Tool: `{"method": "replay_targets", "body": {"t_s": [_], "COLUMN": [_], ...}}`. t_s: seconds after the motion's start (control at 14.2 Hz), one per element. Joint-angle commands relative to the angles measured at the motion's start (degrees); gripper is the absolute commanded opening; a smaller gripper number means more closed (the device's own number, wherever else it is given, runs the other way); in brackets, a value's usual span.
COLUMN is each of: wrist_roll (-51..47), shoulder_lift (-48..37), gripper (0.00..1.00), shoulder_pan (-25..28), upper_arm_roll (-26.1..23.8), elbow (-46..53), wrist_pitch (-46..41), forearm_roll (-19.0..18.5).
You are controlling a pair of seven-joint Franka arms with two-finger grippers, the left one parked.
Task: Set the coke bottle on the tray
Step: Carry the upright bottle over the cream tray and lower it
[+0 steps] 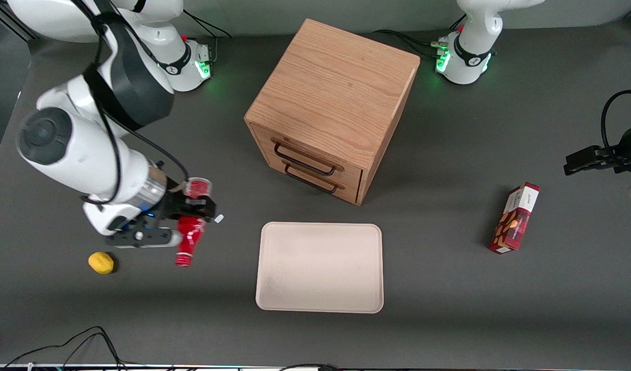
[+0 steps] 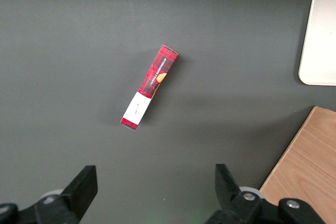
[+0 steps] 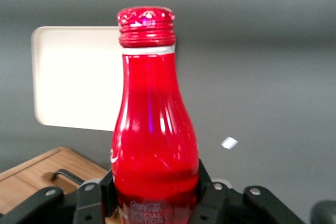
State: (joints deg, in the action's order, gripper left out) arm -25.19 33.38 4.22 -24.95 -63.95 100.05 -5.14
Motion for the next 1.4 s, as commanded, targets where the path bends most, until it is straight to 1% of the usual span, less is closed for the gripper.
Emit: {"method": "replay_targets", "body": {"t_s": [0.0, 0.07, 0.21, 0.35, 0.56, 0.77, 1.33], "wrist_roll": [0.67, 0.58, 0.58, 0.67, 0.75, 0.05, -0.13], "shoulder_lift": [12.2, 15.02, 21.87, 26.19, 28.75, 30.42, 32.36], "gripper": [0.0, 0.0, 0.0, 0.0, 0.0, 0.0, 0.0], "shoulder_pan": [0.87, 2.35, 3.07, 3.07, 3.07, 3.07, 3.07], "upper_arm_roll": [-2.2, -2.38, -2.21, -2.03, -1.59, -0.8, -0.71], "elbow": [7.61, 7.61, 7.61, 7.61, 7.52, 7.35, 7.35], "wrist_pitch": [4.26, 7.15, 14.09, 17.1, 17.9, 20.44, 23.35], "forearm_roll": [0.22, 0.05, 0.05, 0.05, -0.13, -0.13, -0.22]}}
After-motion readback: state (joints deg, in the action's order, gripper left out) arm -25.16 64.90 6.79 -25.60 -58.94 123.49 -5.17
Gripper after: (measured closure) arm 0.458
